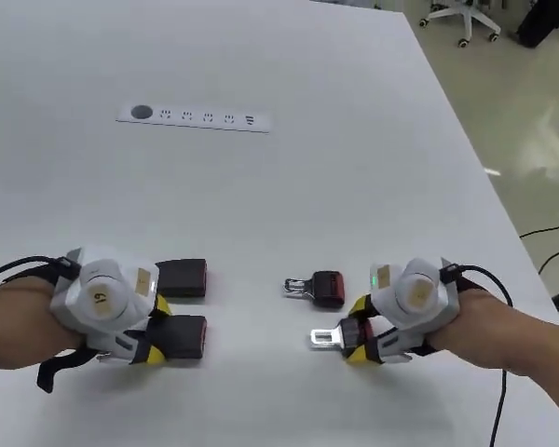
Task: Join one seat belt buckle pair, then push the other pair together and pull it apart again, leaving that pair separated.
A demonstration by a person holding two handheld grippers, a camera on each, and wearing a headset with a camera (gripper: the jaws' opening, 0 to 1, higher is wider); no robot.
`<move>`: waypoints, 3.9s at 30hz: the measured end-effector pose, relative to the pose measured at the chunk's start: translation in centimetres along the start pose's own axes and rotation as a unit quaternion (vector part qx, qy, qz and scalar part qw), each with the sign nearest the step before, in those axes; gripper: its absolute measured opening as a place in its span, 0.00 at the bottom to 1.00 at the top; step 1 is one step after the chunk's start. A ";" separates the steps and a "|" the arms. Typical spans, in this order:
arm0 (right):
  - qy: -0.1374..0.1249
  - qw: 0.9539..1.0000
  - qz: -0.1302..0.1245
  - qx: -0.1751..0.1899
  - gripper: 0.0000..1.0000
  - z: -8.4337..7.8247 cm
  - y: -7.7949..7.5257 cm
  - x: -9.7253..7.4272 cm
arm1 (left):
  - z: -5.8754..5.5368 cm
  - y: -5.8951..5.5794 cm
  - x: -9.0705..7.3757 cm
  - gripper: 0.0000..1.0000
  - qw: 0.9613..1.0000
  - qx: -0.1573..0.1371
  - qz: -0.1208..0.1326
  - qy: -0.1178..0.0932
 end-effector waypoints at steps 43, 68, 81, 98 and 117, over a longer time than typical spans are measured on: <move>-0.038 0.999 -0.024 0.011 0.34 10.7 3.1 5.1 | 0.6 -0.4 -0.1 0.33 1.000 -0.023 0.002 0.011; -0.054 0.998 -0.040 0.006 0.33 14.0 3.9 6.1 | 0.5 -0.3 0.1 0.33 1.000 -0.017 -0.001 0.018; -0.078 0.996 -0.027 -0.022 0.32 14.4 3.8 6.0 | 0.7 -0.4 0.0 0.32 0.999 -0.007 -0.008 0.037; -0.091 0.995 -0.021 -0.028 0.31 15.6 4.1 6.7 | 0.8 -0.5 -0.1 0.31 0.999 -0.005 -0.009 0.032; -0.087 0.995 -0.024 -0.046 0.31 15.4 3.6 7.2 | -0.2 -0.5 0.2 0.31 1.000 -0.004 -0.008 0.014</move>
Point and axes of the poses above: the centre of the closed fingertips' face, and the gripper's own axes: x roughly forward along the fingers, y roughly to its left, z roughly out of its top, the point moved 4 cm from there along -x, roughly backward along the fingers, and after that the axes turned 2 degrees about -z, right-handed, at the moved point
